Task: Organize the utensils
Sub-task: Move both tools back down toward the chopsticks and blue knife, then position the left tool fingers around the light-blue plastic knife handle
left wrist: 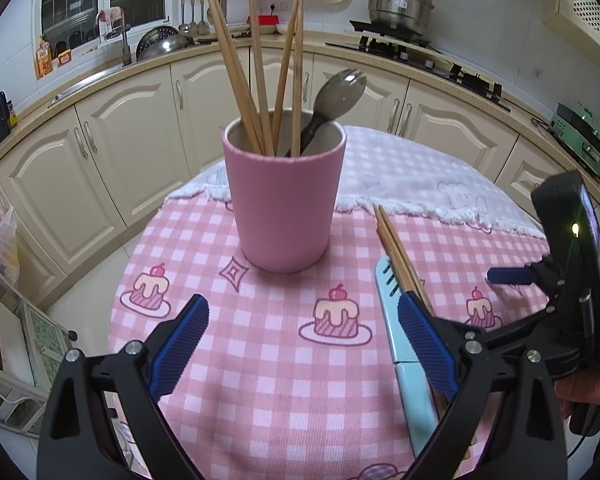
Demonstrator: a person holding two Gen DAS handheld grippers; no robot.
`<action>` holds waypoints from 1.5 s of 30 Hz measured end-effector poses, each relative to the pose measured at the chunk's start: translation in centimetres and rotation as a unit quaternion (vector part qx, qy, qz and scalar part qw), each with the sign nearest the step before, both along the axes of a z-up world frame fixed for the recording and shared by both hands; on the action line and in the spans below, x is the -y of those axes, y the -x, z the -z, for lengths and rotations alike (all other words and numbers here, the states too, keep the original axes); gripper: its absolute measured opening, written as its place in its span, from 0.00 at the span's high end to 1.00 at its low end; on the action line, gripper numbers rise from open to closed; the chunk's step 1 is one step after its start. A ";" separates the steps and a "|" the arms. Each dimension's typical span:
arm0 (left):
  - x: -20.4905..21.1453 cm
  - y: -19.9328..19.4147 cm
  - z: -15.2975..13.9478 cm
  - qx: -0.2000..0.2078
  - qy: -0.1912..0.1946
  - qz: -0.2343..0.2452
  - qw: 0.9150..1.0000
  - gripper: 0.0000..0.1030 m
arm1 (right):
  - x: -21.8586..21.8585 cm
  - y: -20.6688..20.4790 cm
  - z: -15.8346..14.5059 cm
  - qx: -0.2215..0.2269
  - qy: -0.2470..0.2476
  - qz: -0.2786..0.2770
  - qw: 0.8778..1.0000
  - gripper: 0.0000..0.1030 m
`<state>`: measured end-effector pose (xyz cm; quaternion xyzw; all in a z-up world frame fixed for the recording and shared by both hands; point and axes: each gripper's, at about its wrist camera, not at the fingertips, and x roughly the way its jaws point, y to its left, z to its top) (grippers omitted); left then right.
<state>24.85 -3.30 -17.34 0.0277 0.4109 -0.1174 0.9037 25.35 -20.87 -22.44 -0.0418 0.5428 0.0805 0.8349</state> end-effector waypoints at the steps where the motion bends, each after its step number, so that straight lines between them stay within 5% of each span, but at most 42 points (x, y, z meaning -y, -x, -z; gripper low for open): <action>1: 0.0 0.0 0.1 -0.002 -0.001 0.000 1.000 0.09 | -0.1 -0.3 0.0 0.001 0.004 0.001 1.000 0.07; 16: 0.8 0.1 1.2 -0.021 -0.010 0.015 1.000 0.09 | -0.4 -2.3 0.8 -0.008 0.014 -0.004 1.000 0.07; 33: 4.6 0.1 5.1 -0.098 -0.064 0.068 0.991 0.09 | 3.5 -0.3 0.8 -0.010 0.004 0.006 1.000 0.07; 45: 6.0 -3.3 5.9 -0.121 -0.076 0.064 0.988 0.09 | 3.6 -0.4 0.6 -0.016 0.003 0.006 1.000 0.07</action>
